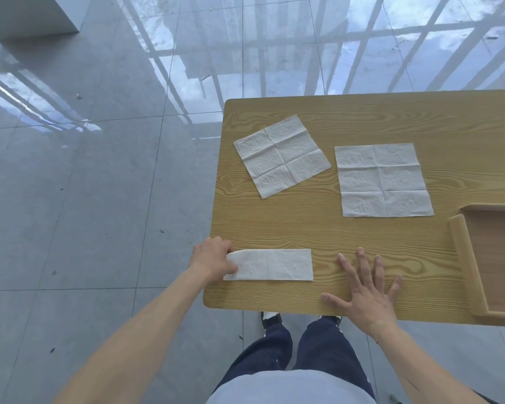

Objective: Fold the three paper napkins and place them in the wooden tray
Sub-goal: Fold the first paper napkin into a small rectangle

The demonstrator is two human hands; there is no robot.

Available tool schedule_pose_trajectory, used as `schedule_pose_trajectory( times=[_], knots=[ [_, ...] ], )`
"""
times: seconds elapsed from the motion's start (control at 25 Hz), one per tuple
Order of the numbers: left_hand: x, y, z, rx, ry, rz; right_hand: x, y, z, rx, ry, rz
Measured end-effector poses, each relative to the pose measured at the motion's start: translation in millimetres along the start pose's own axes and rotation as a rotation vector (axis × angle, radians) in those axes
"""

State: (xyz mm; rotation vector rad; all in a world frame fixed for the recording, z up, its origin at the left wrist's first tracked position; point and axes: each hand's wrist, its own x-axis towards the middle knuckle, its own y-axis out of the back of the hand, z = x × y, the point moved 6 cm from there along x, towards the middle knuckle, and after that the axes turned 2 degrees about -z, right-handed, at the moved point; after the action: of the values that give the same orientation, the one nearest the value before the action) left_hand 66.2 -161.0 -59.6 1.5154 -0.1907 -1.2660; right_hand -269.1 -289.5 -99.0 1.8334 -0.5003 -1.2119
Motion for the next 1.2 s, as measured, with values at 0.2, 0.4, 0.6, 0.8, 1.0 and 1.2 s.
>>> schedule_pose_trajectory(
  times=[0.2,0.4,0.6,0.8,1.0,1.2],
  knots=[
    [-8.9,-3.9,-10.8,-0.391,0.098,-0.052,-1.0,1.2,-0.7,-0.006,-0.009,-0.008],
    [-30.2,5.3,12.9,-0.896,0.120,-0.108,-0.7,2.7,-1.0,-0.002,-0.014,-0.009],
    [-34.4,11.0,63.3,-0.957,0.052,-0.100,-2.6,2.8,-0.4,0.006,-0.007,-0.004],
    [-24.3,-13.5,109.5,-0.925,0.017,-0.165,-0.2,1.2,1.1,-0.003,-0.015,0.003],
    [-15.7,-31.4,127.5,-0.924,0.035,-0.186,0.5,-0.2,1.8,-0.005,-0.018,0.024],
    [-23.2,-33.4,105.6,-0.642,-0.095,0.010,2.1,1.6,1.3,0.003,-0.012,0.021]
  ],
)
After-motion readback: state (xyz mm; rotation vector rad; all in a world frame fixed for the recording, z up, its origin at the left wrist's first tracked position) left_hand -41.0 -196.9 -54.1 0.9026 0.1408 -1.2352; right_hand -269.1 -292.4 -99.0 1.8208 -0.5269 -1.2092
